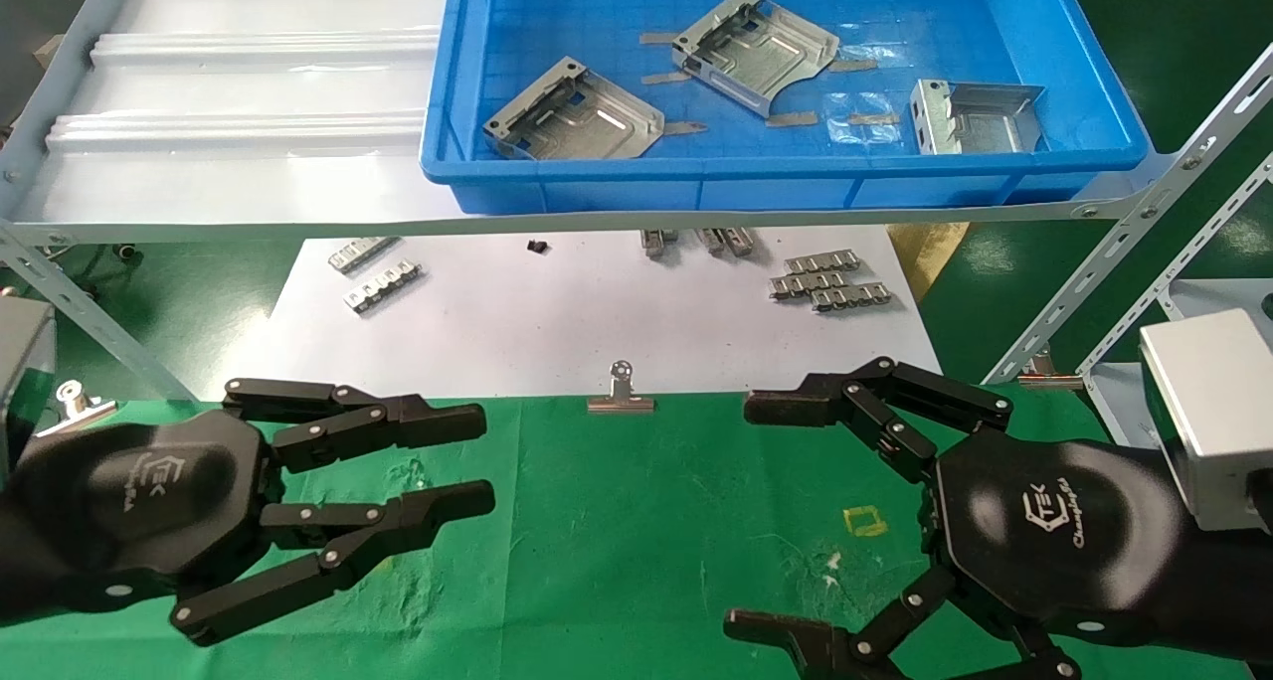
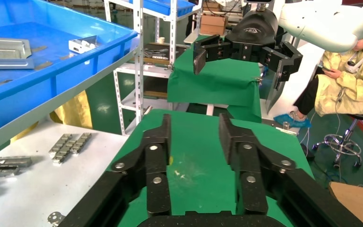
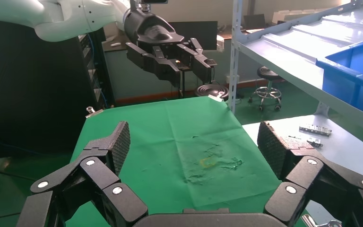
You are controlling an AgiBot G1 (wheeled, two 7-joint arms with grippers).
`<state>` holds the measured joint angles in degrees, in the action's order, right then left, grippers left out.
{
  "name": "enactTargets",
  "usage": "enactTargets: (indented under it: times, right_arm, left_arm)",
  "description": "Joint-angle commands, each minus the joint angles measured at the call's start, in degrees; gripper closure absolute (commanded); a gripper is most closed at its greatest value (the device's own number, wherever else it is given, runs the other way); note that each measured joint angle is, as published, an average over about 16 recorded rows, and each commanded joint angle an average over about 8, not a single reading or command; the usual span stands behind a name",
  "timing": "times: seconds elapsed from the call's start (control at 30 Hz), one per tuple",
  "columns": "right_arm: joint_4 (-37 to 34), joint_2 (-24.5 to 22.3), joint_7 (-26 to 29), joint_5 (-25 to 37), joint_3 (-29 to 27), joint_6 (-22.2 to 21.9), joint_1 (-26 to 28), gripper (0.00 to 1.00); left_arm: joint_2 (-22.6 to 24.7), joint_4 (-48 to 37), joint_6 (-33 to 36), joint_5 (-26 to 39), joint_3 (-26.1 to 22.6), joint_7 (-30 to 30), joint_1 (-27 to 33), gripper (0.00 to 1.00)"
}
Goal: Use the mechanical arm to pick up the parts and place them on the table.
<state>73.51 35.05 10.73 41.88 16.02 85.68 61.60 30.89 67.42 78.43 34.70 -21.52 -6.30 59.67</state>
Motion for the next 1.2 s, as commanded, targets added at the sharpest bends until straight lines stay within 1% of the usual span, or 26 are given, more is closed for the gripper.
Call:
enactTargets:
  times: [0.03, 0.23, 0.33, 0.47, 0.6, 0.77, 0.93, 1.07, 1.2]
  right_arm:
    - [0.0, 0.0, 0.0, 0.0, 0.0, 0.0, 0.0, 0.0]
    - [0.0, 0.0, 0.0, 0.0, 0.0, -0.1, 0.1, 0.0]
    - [-0.1, 0.5, 0.2, 0.5, 0.2, -0.5, 1.2, 0.0]
    - [-1.4, 2.5, 1.4, 2.4, 0.9, -2.1, 5.5, 0.0]
    - [-5.2, 5.5, 2.7, 6.6, 2.4, -5.0, 12.6, 0.0]
    - [-13.5, 10.3, 3.7, 14.7, 5.6, -9.0, 22.6, 0.0]
    - [-24.2, 16.9, 3.6, 23.5, 9.6, -13.6, 32.4, 0.0]
    - [-34.3, 22.5, 2.0, 29.9, 12.8, -16.7, 39.6, 0.0]
    - [-44.6, 27.6, -0.6, 34.9, 15.5, -19.6, 45.3, 0.0]
  left_arm:
    - [0.0, 0.0, 0.0, 0.0, 0.0, 0.0, 0.0, 1.0]
    - [0.0, 0.0, 0.0, 0.0, 0.0, 0.0, 0.0, 1.0]
    - [0.0, 0.0, 0.0, 0.0, 0.0, 0.0, 0.0, 1.0]
    - [0.0, 0.0, 0.0, 0.0, 0.0, 0.0, 0.0, 1.0]
    - [0.0, 0.0, 0.0, 0.0, 0.0, 0.0, 0.0, 1.0]
    - [0.0, 0.0, 0.0, 0.0, 0.0, 0.0, 0.0, 1.0]
    - [0.0, 0.0, 0.0, 0.0, 0.0, 0.0, 0.0, 1.0]
    - [0.0, 0.0, 0.0, 0.0, 0.0, 0.0, 0.0, 1.0]
    - [0.0, 0.0, 0.0, 0.0, 0.0, 0.0, 0.0, 1.0]
